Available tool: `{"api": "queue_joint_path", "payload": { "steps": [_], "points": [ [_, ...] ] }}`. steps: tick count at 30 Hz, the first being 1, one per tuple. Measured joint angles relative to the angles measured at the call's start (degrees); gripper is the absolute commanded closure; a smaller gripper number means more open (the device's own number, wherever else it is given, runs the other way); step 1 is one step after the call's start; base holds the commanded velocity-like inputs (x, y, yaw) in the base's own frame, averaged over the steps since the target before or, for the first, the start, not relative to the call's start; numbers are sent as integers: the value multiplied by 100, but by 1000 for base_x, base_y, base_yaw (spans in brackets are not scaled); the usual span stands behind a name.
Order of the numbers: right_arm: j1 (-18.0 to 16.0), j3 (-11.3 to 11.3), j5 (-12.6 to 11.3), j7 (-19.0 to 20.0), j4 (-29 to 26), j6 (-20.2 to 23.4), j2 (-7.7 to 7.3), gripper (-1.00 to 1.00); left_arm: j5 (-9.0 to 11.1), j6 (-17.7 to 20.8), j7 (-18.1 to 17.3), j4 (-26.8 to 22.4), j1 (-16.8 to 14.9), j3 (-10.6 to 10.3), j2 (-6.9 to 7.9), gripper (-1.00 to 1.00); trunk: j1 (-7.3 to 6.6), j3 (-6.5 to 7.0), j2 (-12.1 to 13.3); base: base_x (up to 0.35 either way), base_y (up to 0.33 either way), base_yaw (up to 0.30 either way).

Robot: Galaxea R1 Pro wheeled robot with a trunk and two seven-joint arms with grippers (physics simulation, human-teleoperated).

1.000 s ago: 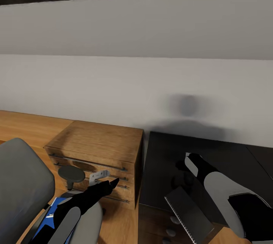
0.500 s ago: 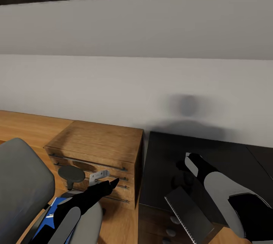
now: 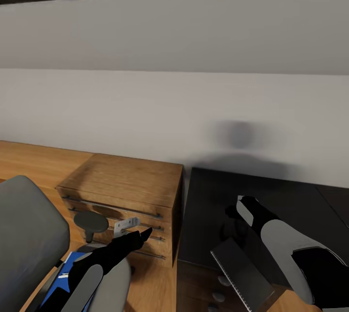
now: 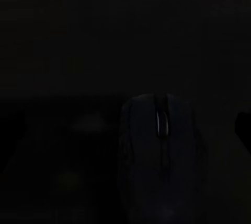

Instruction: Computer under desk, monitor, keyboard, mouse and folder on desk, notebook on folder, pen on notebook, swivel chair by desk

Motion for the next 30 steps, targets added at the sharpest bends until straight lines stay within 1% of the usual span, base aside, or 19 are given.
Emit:
{"api": "queue_joint_path", "payload": {
  "steps": [15,30],
  "points": [
    [0,0,2,8,2,0,-17,-100,2,0,0,7,0,0,-5,-100,330,-270,-602,0,0,0],
    [0,1,19,4,5,0,-30,-100,8,0,0,9,0,0,-3,-100,330,-270,-604,0,0,0]
  ]
}}
